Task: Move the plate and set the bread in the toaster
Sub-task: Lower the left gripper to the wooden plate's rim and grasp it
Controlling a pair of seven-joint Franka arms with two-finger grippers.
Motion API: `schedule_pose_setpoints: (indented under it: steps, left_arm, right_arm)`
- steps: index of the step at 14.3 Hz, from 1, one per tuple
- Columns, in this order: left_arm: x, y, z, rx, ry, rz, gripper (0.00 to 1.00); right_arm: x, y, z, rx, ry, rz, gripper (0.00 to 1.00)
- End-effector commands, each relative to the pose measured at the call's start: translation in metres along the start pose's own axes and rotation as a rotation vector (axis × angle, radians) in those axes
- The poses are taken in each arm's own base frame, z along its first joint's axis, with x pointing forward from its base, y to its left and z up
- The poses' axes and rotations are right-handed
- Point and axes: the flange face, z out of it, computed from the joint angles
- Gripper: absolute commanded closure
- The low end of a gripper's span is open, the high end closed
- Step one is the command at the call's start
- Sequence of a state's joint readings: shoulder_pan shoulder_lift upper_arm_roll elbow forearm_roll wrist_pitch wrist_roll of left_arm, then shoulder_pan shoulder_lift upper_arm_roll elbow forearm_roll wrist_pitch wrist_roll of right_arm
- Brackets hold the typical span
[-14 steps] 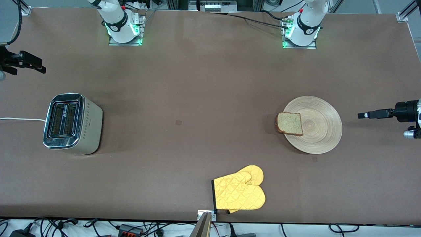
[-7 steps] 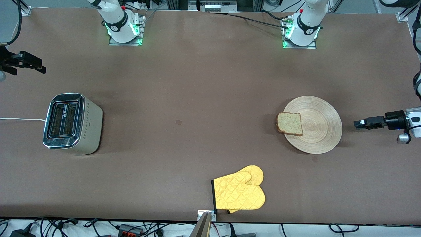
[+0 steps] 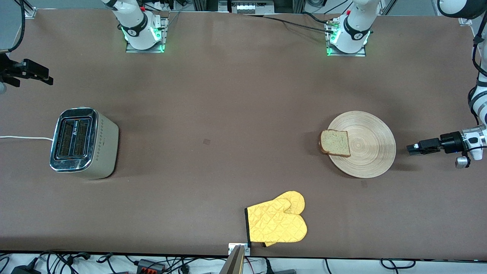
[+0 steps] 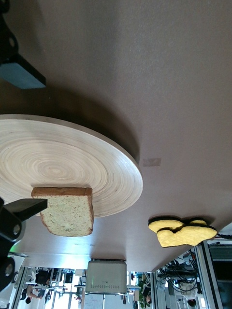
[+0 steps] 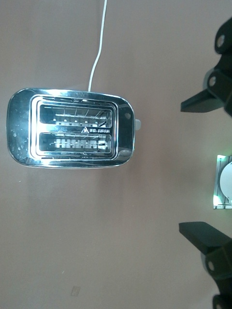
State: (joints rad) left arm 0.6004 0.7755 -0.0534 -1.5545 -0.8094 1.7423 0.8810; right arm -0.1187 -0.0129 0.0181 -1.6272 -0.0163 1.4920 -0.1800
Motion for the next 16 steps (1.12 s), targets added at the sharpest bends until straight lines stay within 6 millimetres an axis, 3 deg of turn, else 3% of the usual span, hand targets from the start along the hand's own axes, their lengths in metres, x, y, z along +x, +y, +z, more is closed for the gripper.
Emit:
schedule_pose_setpoints:
  steps: [1,5,8,16]
  left_arm:
    - [0.0,-0.022,0.007,-0.057,0.053,0.043,0.0]
    - [-0.005,-0.029,0.022,-0.081,0.036,0.075,0.05]
    - [-0.007,-0.034,0.03,-0.101,0.044,0.133,0.14]
    - [-0.02,-0.048,0.065,-0.195,-0.017,0.151,0.61]
  right_arm:
    - [0.0,0.003,-0.004,0.001,0.004,-0.016,0.0]
    - [0.0,0.003,-0.004,0.001,0.003,-0.016,0.0]
    - [0.0,0.003,-0.004,0.001,0.004,-0.014,0.0]
    - [0.0,0.003,-0.004,0.001,0.004,-0.014,0.0]
